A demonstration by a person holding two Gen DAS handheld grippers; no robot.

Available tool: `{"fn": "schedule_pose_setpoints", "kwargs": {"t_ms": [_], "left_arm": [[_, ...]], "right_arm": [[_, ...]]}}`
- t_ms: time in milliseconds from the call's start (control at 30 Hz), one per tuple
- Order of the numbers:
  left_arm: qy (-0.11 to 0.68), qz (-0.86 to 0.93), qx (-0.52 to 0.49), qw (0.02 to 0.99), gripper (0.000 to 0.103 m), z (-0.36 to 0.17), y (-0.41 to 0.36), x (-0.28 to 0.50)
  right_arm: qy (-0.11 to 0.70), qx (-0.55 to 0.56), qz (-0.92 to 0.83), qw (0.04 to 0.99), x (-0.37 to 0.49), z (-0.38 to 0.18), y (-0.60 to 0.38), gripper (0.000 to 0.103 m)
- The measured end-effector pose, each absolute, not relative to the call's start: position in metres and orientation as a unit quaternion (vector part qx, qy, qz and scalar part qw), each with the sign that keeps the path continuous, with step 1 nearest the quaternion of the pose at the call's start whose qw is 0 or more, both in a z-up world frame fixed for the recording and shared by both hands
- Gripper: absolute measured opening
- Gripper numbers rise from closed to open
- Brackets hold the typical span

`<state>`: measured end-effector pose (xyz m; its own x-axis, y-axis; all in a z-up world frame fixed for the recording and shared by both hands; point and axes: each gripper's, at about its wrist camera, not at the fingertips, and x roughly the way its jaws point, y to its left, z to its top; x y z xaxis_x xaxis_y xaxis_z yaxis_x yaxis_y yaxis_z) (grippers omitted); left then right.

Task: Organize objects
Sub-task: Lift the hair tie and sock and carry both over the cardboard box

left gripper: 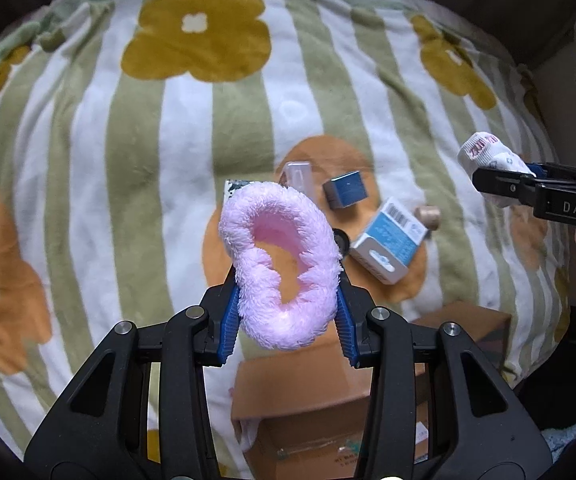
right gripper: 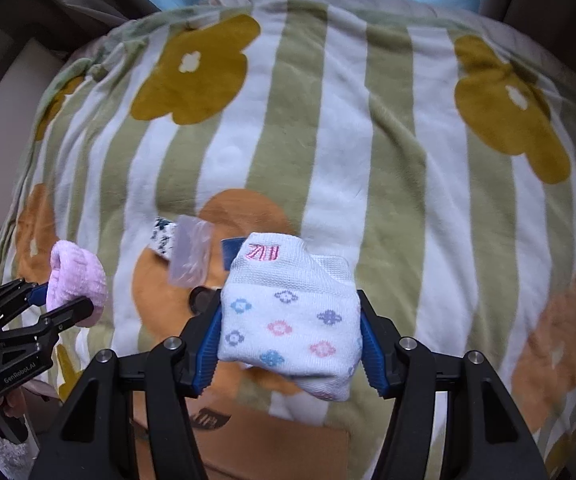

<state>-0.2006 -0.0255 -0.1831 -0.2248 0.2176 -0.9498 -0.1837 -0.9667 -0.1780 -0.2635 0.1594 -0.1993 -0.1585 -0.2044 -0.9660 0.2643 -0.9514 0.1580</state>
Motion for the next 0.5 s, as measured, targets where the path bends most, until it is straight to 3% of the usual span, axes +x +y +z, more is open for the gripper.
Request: {"fn": "schedule_pose_setpoints", "kwargs": {"t_ms": [500], "left_arm": [[-0.009,0.802,-0.579,0.145,0.037,-0.134,-0.01,-0.111]], "right_arm": [[0.026,0.6,-0.783,0.16,-0.167,-0.134,0.17,0.055]]}}
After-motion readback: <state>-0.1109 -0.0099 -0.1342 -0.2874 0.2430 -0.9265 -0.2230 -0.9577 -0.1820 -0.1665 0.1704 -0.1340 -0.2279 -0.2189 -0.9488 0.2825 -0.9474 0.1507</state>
